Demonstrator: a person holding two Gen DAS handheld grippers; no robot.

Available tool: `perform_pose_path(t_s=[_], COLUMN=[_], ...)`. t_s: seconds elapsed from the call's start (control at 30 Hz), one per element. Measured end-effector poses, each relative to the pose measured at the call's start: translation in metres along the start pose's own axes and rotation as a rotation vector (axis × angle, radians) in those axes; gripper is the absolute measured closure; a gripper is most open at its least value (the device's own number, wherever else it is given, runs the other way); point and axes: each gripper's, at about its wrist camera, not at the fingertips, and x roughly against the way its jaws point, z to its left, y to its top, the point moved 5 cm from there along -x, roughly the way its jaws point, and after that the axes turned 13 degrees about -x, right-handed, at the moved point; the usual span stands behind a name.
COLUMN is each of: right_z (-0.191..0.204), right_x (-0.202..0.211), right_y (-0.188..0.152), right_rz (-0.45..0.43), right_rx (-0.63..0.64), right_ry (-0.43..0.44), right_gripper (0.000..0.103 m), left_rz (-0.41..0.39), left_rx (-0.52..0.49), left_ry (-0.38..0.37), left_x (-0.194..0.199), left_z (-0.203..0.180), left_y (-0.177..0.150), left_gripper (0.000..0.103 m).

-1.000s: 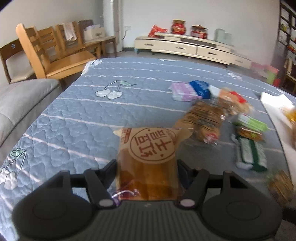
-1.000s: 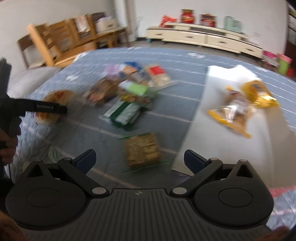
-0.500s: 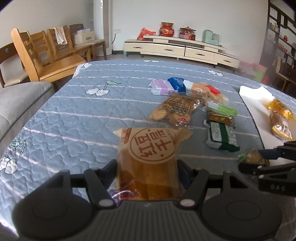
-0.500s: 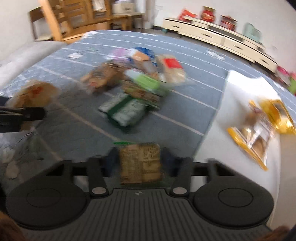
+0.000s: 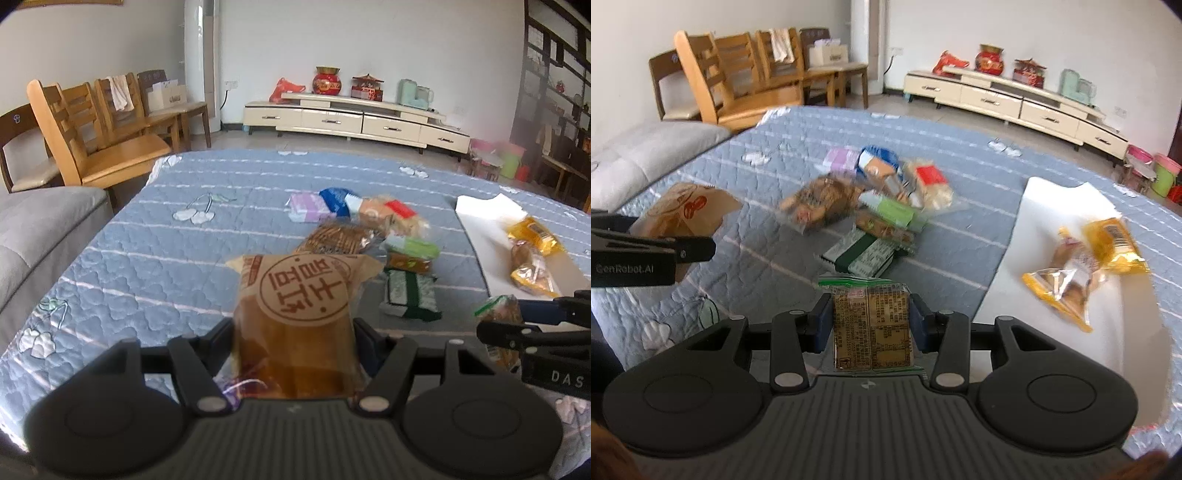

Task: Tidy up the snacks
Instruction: 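Carry both held packets toward the white paper sheet with both tools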

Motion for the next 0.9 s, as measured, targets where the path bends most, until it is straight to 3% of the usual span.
perform_pose_path(t_s=[0.5,0.9], right_z=[-0.004,-0.017], right_x=[0.067,0.094], right_y=[-0.002,-0.007], right_rz=[-0.112,-0.171], right_rx=[-0.035,-0.066], right_ry=[0.003,-0.013], right_gripper=[0.051,0.051], left_rz=[-0.076,-0.111], left_rx=[-0.047,-0.077], left_ry=[-0.001,-0.002], left_x=[0.046,0.065], left_z=[-0.022,-0.035], left_y=[0.012,0.017], left_gripper=[0.036,0.036])
